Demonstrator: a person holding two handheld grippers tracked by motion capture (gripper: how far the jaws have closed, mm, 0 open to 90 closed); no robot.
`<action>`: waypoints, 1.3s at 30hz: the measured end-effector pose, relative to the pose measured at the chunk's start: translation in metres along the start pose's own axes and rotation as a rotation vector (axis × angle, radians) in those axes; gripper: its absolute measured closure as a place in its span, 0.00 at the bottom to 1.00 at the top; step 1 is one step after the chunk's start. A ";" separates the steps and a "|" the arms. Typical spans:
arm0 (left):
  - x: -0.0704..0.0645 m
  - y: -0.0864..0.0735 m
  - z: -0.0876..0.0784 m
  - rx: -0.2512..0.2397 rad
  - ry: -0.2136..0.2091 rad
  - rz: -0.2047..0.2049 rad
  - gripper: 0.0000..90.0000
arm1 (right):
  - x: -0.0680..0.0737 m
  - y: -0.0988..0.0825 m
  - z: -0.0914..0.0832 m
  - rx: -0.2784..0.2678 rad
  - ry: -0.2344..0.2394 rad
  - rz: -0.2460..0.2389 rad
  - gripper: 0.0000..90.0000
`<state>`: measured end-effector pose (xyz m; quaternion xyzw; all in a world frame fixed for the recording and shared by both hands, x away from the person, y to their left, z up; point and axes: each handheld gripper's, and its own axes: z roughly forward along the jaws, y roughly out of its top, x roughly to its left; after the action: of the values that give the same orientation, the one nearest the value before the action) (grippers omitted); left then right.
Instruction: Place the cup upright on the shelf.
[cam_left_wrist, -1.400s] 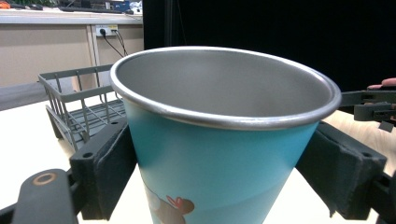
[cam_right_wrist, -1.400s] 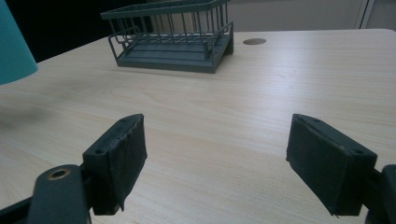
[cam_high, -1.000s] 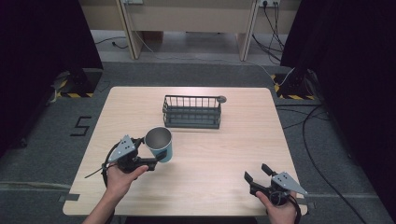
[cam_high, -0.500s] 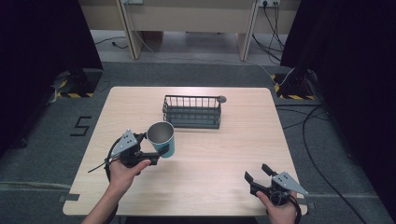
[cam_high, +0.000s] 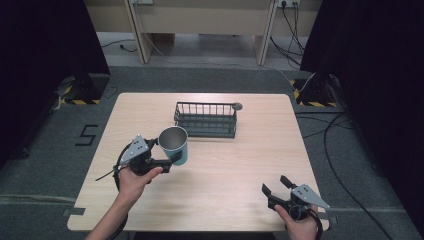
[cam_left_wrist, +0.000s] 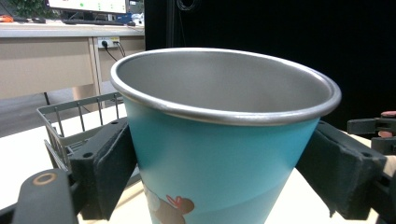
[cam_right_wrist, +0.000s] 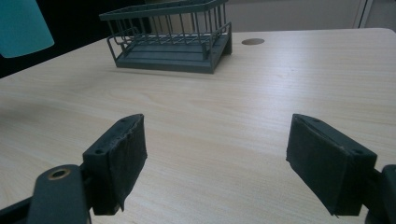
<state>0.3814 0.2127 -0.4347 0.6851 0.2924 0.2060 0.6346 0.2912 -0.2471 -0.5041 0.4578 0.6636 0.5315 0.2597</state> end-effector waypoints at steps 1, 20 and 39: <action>0.000 0.000 0.000 -0.001 0.001 0.001 0.17 | 0.000 0.000 0.000 0.000 0.000 0.000 0.23; 0.003 0.008 0.009 0.002 0.002 0.011 0.17 | -0.001 0.000 0.000 0.000 -0.003 0.002 0.23; 0.006 0.012 0.020 0.001 0.001 0.010 0.17 | -0.002 0.000 0.000 0.001 -0.002 0.006 0.23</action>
<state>0.4002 0.2012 -0.4256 0.6869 0.2895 0.2092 0.6329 0.2919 -0.2486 -0.5045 0.4606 0.6621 0.5316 0.2584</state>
